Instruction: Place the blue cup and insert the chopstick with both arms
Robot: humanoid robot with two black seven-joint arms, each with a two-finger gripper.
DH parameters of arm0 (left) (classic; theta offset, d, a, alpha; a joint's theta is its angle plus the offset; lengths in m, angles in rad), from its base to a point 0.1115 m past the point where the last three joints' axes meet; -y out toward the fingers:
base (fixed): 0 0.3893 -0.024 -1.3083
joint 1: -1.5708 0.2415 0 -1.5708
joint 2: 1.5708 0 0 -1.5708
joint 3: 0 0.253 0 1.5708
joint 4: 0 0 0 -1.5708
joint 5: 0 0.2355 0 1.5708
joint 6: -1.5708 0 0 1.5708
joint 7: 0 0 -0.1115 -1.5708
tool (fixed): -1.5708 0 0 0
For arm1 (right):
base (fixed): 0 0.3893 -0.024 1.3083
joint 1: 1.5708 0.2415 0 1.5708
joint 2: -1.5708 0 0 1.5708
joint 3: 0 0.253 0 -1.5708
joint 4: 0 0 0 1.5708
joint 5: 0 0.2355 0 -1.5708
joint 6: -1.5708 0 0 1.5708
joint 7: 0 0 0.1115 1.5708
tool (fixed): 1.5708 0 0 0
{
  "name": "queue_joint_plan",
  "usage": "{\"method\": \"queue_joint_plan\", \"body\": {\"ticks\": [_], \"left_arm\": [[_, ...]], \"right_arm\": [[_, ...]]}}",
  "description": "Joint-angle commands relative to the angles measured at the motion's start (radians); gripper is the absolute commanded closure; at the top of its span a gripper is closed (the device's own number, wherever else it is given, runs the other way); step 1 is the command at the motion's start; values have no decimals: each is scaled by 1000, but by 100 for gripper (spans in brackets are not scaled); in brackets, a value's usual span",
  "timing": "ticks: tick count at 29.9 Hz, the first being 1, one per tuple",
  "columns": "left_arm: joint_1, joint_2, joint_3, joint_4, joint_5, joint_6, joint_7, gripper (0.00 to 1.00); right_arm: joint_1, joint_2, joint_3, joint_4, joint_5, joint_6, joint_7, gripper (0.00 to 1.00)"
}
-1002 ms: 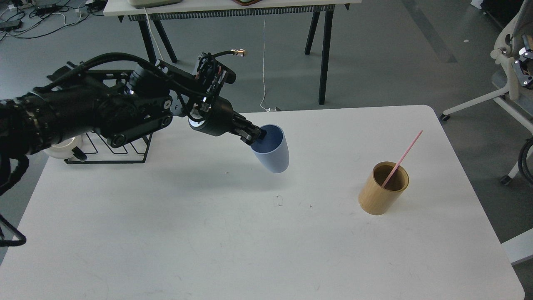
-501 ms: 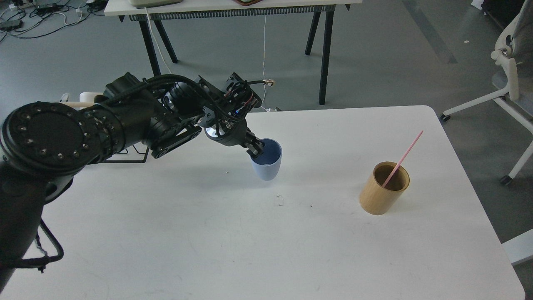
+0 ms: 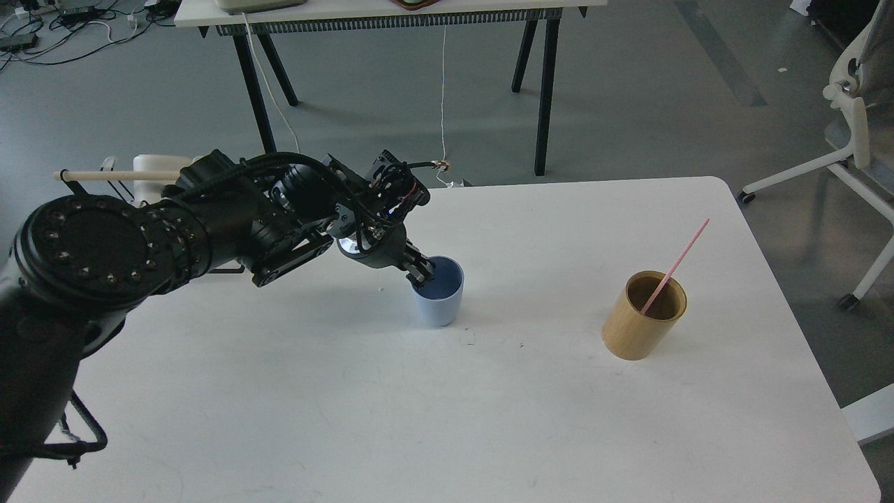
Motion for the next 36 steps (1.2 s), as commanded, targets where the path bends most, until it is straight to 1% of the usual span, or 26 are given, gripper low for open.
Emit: {"method": "queue_joint_plan", "body": {"ticks": [1, 3, 5, 7, 10, 13, 14, 16, 18, 21, 22, 24, 27, 30, 32, 36], "left_arm": [[-1, 0, -5, -2, -18, -2, 0, 85], [1, 0, -17, -3, -16, -4, 0, 75], [4, 0, -46, -9, -18, -10, 0, 68], [15, 0, -69, -8, -18, -28, 0, 58], [25, 0, -129, -8, -16, -61, 0, 47], [44, 0, -221, -2, -19, -91, 0, 20], [51, 0, -264, -2, -18, -91, 0, 15], [61, 0, -357, -3, -19, -91, 0, 11], [70, 0, -477, -5, -28, -91, 0, 8], [140, 0, -682, -5, -96, -91, 0, 5], [159, 17, -753, -11, -129, -91, 0, 4], [180, 44, -871, -12, -189, -91, 0, 3], [217, 61, -1017, -14, -295, -91, 0, 2], [229, 80, -1106, -15, -430, -91, 0, 2], [231, 92, -1118, -15, -504, -91, 0, 2], [231, 121, -1121, -17, -634, -91, 0, 2]], "right_arm": [[-6, 0, 0, 0, 0, 0, 0, 3], [-8, 0, 0, 0, 0, 0, 0, 3], [-9, 0, 0, 0, 0, 0, 0, 3], [-9, 0, -2, 2, 0, 0, 0, 3], [-8, 0, -3, 2, 0, 0, 0, 3], [-8, 0, -6, 2, -5, 0, 0, 3], [-8, 0, -8, 2, -15, 0, 0, 3], [-8, -9, -18, 2, -38, 0, 0, 3], [-5, -43, -28, 2, -118, 0, 0, 1], [6, -109, -26, 2, -347, 0, 0, 1], [8, -123, -23, 6, -420, 0, 0, 1], [9, -140, -25, 11, -518, 0, 0, 1], [9, -161, -26, 12, -606, 0, 0, 1], [9, -161, -25, 18, -739, 0, 0, 1], [8, -161, -26, 37, -830, 0, 0, 1], [8, -172, -28, 124, -1023, 0, 0, 1]]}}
